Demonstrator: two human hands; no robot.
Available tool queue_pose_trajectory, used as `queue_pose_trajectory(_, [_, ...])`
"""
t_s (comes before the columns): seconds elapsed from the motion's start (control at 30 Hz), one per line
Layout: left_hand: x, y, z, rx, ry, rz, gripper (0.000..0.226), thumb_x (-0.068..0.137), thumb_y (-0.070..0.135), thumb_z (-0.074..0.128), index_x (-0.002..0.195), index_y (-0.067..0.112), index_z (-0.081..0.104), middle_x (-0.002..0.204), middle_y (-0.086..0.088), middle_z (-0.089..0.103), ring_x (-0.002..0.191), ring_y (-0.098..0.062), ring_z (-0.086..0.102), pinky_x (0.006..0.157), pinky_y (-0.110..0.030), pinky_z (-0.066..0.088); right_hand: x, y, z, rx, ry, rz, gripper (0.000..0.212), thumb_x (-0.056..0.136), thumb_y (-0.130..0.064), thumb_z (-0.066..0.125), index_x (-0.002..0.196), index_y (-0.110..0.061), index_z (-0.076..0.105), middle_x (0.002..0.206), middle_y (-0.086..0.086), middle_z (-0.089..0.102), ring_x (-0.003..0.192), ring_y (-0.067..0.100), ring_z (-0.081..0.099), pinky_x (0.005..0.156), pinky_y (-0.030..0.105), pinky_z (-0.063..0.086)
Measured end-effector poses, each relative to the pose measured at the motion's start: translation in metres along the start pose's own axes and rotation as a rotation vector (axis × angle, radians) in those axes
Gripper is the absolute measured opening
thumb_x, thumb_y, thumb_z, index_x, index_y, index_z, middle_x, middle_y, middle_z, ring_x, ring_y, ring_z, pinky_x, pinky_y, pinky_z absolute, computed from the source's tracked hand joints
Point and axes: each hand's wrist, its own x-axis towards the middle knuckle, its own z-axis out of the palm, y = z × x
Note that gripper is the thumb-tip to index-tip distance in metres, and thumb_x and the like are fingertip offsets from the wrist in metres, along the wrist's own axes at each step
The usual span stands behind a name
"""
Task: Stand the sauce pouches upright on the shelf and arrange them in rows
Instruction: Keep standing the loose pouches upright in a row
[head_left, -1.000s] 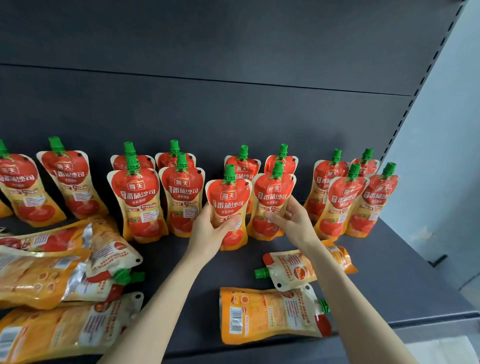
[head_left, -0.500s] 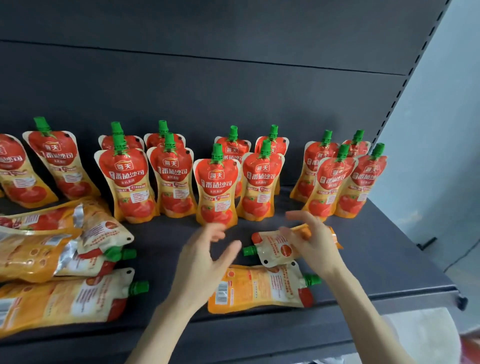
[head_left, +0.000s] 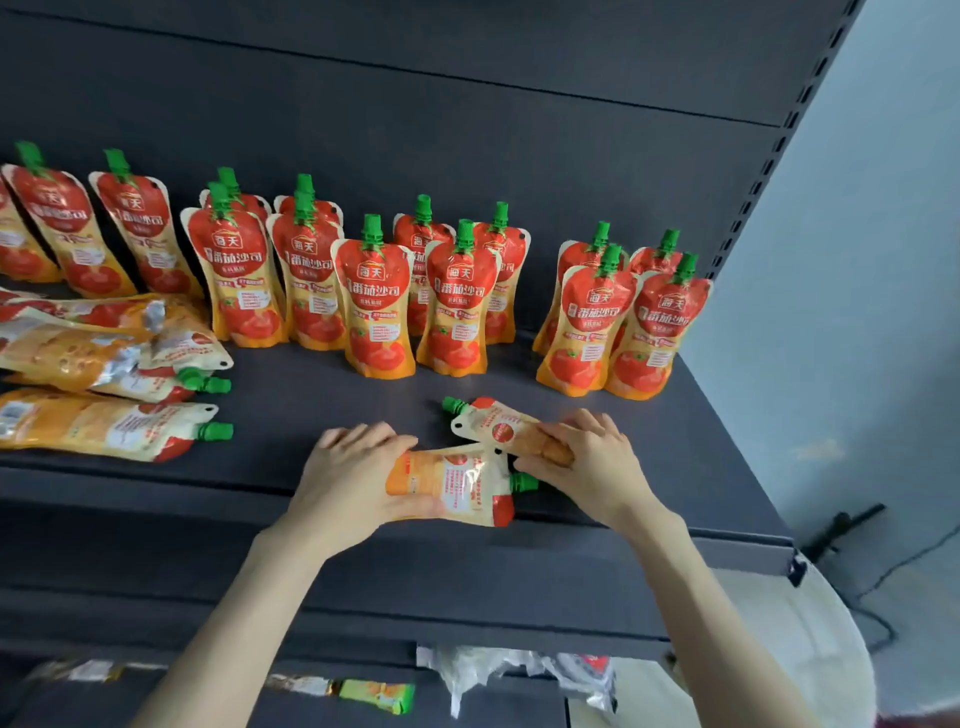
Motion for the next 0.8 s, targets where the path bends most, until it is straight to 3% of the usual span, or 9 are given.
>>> queue_pose_trajectory(0.1, [-0.004,0.006,-0.003,-0.009,0.002,-0.02,0.115,0.037,0.1,0.001,0.111,0.032,0.055,0.1,0.016,0.053,0.102,-0.011,0.051,0.088,-0.027,0.028,-0.006,0.005,-0.005,0.087,-0.022,0.01,0.049,0.082,-0.054,0.06,0.124,-0.028,0.059,0.117,0.0,0.057,0.108,0.028,0.047,0.087,0.033,0.042])
queue_pose_trajectory(0.27, [-0.006,0.008,-0.005,-0.17,0.054,-0.083,0.072,0.051,0.086,0.034,0.086,0.026,0.055,0.083,0.012,0.055,0.08,-0.01,0.052,0.066,-0.025,0.031,-0.01,0.019,-0.006,0.309,0.095,-0.065,0.031,0.086,-0.045,0.06,0.1,-0.019,0.07,0.085,-0.006,0.06,0.079,0.02,0.051,0.068,0.031,0.04])
queue_pose_trajectory(0.37, [-0.009,0.012,-0.006,-0.496,0.065,-0.141,0.051,0.065,0.071,0.063,0.081,0.023,0.055,0.078,0.01,0.06,0.073,-0.008,0.057,0.06,-0.026,0.041,-0.015,0.021,-0.01,0.607,0.126,-0.032,0.021,0.089,-0.036,0.058,0.091,-0.018,0.069,0.076,-0.007,0.061,0.072,0.013,0.054,0.067,0.026,0.044])
queue_pose_trajectory(0.5, [-0.002,0.038,-0.018,-0.985,0.086,-0.127,0.025,0.076,0.047,0.059,0.079,0.022,0.056,0.07,0.009,0.065,0.065,-0.006,0.061,0.058,-0.017,0.044,-0.015,0.011,-0.015,0.843,0.175,-0.017,0.021,0.097,-0.027,0.049,0.086,-0.016,0.064,0.071,-0.002,0.061,0.067,0.007,0.05,0.064,0.025,0.042])
queue_pose_trajectory(0.6, [0.009,0.056,-0.022,-1.254,0.049,-0.198,0.04,0.079,0.052,0.048,0.101,0.021,0.06,0.083,-0.002,0.071,0.084,-0.016,0.067,0.07,-0.018,0.051,-0.011,-0.002,-0.016,1.094,0.178,0.089,0.025,0.099,-0.03,0.044,0.091,-0.016,0.064,0.081,0.004,0.064,0.074,0.017,0.058,0.068,0.036,0.05])
queue_pose_trajectory(0.7, [0.021,0.07,-0.021,-1.581,-0.093,-0.334,0.05,0.078,0.06,0.046,0.11,0.024,0.058,0.09,-0.003,0.068,0.09,-0.018,0.064,0.09,-0.036,0.052,-0.009,-0.012,-0.017,1.206,0.191,0.149,0.026,0.099,-0.028,0.042,0.095,-0.012,0.063,0.087,0.007,0.067,0.078,0.015,0.063,0.07,0.028,0.052])
queue_pose_trajectory(0.8, [0.031,0.081,-0.024,-1.787,-0.173,-0.344,0.056,0.072,0.069,0.058,0.112,0.03,0.051,0.095,-0.006,0.061,0.089,-0.017,0.061,0.086,-0.038,0.052,-0.006,-0.016,-0.017,1.211,0.191,0.123,0.022,0.088,-0.033,0.063,0.098,-0.013,0.065,0.086,0.004,0.071,0.076,0.015,0.068,0.066,0.024,0.055])
